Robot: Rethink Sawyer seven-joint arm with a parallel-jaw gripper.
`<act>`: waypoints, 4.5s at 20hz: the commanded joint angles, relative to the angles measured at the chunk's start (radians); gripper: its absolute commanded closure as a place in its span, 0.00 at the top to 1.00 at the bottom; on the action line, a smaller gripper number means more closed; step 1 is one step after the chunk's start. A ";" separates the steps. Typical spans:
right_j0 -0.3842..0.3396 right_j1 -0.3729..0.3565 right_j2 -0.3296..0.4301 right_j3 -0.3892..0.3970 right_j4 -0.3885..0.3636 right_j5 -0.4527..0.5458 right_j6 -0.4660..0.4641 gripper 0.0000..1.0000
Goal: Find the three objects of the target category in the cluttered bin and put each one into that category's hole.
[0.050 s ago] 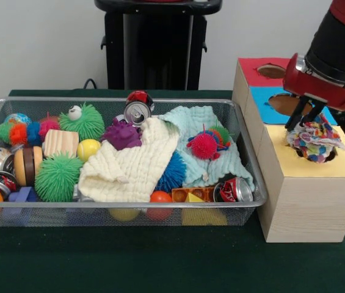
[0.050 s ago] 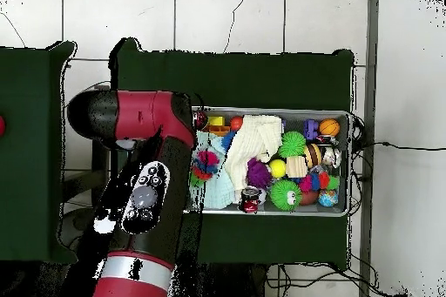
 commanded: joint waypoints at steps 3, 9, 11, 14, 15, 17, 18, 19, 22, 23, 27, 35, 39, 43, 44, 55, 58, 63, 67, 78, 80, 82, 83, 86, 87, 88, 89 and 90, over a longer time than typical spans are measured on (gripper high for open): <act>-0.039 0.072 0.072 0.006 0.036 0.003 0.236 0.00; -0.031 0.098 0.097 0.010 0.061 -0.127 0.249 0.00; -0.024 0.090 0.101 0.023 0.067 -0.159 0.251 0.00; -0.025 0.079 0.100 0.026 0.073 -0.174 0.239 0.00; -0.024 0.075 0.100 0.031 0.076 -0.179 0.237 0.00; -0.024 0.066 0.099 0.042 0.078 -0.184 0.228 0.00; -0.022 0.065 0.096 0.041 0.080 -0.176 0.229 0.00; -0.021 0.063 0.094 0.042 0.080 -0.169 0.228 0.00; -0.018 0.091 0.076 -0.008 0.070 -0.072 0.228 0.00; -0.018 0.108 0.069 -0.030 0.066 -0.033 0.232 0.00; -0.023 0.240 0.032 -0.187 0.049 0.143 0.279 0.00; -0.037 0.407 -0.021 -0.392 0.054 0.349 0.334 0.00; -0.038 0.411 -0.015 -0.390 0.074 0.306 0.344 0.00; -0.032 0.400 -0.009 -0.370 0.083 0.264 0.345 0.00; -0.030 0.398 -0.007 -0.367 0.086 0.261 0.346 0.00; -0.017 0.384 -0.003 -0.394 0.109 0.206 0.402 0.00; -0.010 0.391 -0.003 -0.416 0.110 0.195 0.431 0.00; -0.001 0.414 -0.011 -0.461 0.106 0.213 0.474 0.00; 0.003 0.432 -0.018 -0.491 0.099 0.228 0.498 0.00; -0.008 0.442 -0.012 -0.489 0.092 0.230 0.489 0.00; -0.007 0.416 0.000 -0.435 0.085 0.202 0.461 0.00; -0.006 0.380 0.013 -0.370 0.076 0.170 0.423 0.00; -0.010 0.361 0.020 -0.335 0.072 0.157 0.401 0.00; -0.021 0.307 0.029 -0.228 0.051 0.118 0.330 0.00; -0.027 0.293 0.031 -0.198 0.043 0.095 0.311 0.00; -0.033 0.288 0.029 -0.182 0.034 0.093 0.291 0.00; -0.042 0.278 0.031 -0.158 0.026 0.070 0.275 0.00; -0.053 0.267 0.038 -0.130 0.019 0.049 0.249 0.00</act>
